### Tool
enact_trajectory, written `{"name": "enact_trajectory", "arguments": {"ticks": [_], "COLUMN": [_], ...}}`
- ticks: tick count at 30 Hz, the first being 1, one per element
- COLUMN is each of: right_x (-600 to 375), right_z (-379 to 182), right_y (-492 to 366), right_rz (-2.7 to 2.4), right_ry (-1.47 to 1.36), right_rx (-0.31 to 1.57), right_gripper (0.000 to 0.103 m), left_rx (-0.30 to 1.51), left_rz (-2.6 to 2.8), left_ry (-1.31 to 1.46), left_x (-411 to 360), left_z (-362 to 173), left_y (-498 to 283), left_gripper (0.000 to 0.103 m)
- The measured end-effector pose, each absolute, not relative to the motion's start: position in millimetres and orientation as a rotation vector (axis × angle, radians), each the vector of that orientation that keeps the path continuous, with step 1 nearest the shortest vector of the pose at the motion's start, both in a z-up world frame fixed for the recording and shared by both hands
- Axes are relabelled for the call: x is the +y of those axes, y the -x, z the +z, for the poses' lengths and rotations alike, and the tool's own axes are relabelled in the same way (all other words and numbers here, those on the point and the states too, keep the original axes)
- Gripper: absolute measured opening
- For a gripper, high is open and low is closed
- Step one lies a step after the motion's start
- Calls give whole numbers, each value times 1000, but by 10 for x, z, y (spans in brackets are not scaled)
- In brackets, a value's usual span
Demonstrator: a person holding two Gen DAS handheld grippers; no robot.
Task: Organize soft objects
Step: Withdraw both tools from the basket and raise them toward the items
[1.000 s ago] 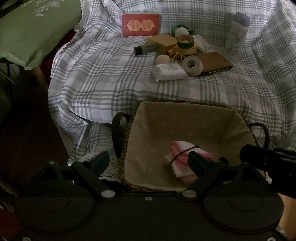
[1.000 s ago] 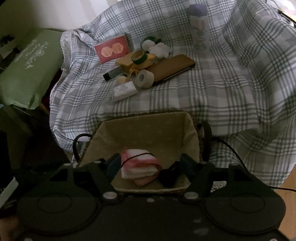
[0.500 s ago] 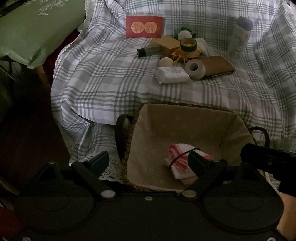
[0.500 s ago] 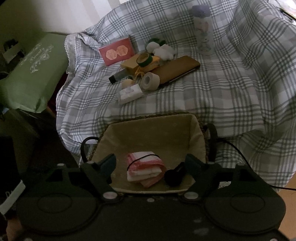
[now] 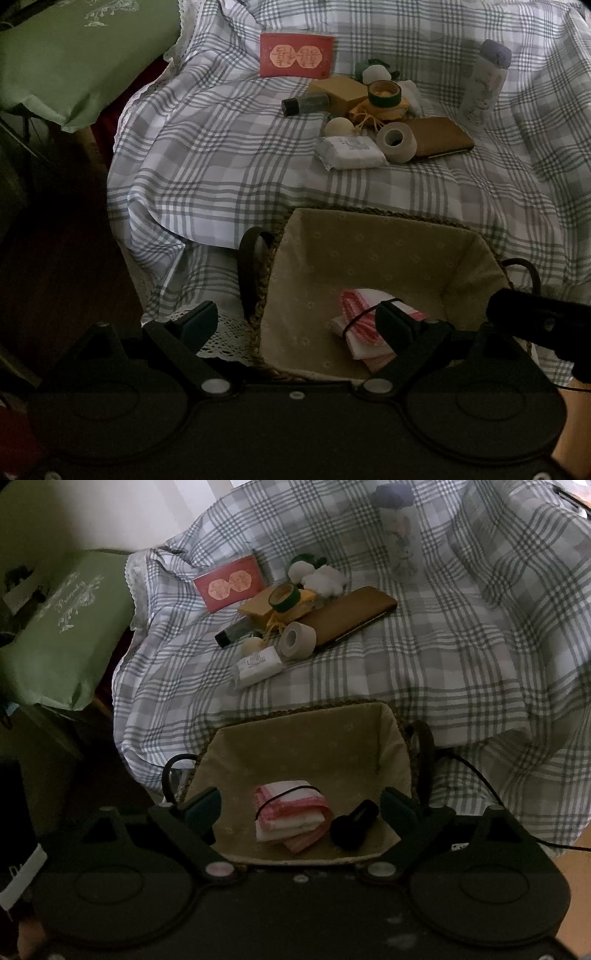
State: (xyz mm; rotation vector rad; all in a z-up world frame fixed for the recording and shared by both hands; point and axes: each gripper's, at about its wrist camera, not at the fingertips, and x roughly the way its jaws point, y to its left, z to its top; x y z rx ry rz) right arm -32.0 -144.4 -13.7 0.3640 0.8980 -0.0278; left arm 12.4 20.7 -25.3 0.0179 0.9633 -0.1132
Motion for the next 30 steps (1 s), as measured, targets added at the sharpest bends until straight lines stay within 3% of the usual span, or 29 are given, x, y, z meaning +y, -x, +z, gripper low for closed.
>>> {"name": "enact_trajectory", "arguments": {"ticks": [18, 22, 25, 30], "right_x": [-1388, -1316, -1276, -1072], "right_z": [-14, 158, 379, 684], "right_y": [378, 446, 568, 690], "right_rz": [-16, -40, -63, -88], "right_ry": [-342, -284, -248, -44], "right_rx": [830, 742, 595, 435], "right_gripper": [97, 97, 103, 103], "left_rx": [830, 716, 614, 538], "left_rz": [-91, -47, -59, -88], "left_ry": [9, -9, -35, -71], "left_x": [261, 275, 273, 230], "left_z": [-44, 156, 363, 635], "left_y": [-34, 52, 146, 219], "left_gripper": [91, 94, 100, 100]}}
